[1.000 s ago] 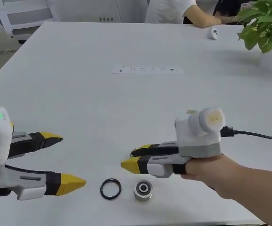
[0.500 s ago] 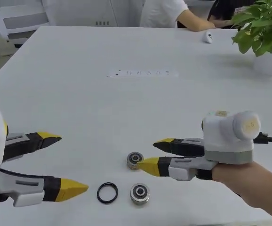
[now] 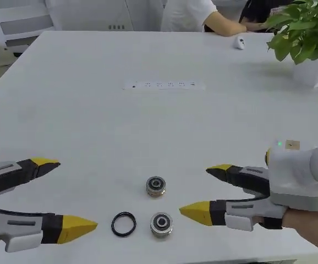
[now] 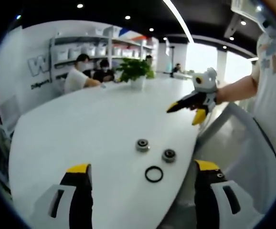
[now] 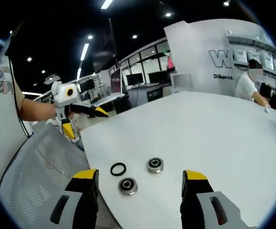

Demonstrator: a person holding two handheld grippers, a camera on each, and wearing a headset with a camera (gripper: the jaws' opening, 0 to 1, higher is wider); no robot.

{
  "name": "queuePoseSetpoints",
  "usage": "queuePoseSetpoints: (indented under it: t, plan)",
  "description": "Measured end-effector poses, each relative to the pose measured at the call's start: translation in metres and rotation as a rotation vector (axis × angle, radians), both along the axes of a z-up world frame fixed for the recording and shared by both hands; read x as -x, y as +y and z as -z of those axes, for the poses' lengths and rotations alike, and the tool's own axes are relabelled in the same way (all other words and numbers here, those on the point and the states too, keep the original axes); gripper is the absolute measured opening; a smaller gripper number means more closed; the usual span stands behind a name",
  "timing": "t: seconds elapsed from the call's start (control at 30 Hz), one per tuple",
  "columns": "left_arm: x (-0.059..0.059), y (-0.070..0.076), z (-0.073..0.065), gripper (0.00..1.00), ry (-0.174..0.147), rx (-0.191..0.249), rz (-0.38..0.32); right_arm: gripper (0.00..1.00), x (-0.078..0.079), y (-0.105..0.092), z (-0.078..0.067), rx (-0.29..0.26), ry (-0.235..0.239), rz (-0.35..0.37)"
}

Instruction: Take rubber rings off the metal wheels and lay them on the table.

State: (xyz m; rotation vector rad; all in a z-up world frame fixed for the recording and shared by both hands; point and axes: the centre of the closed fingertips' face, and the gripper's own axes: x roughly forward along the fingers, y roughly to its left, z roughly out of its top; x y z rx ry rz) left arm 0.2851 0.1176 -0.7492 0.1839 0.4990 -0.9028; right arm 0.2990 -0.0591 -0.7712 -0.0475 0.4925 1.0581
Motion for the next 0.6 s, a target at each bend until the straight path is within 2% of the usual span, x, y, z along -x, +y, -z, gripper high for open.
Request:
queuePoseSetpoints:
  t: [0.1,0.23,0.43,0.6]
  plan:
    - [0.003,0.000,0.002,0.93,0.012,0.001,-0.005,0.72,0.004,-0.006,0.000,0.008,-0.005,0.010]
    - [0.006,0.001,0.001,0.94,0.004,0.001,-0.012,0.75,0.010,-0.013,0.003,0.042,-0.020,0.015]
    - [0.009,0.001,0.002,0.95,-0.001,0.010,-0.024,0.76,0.015,-0.017,0.000,0.025,-0.019,0.035]
    - [0.010,0.005,0.002,0.95,-0.003,0.017,-0.048,0.77,0.017,-0.022,0.002,0.044,-0.028,0.050]
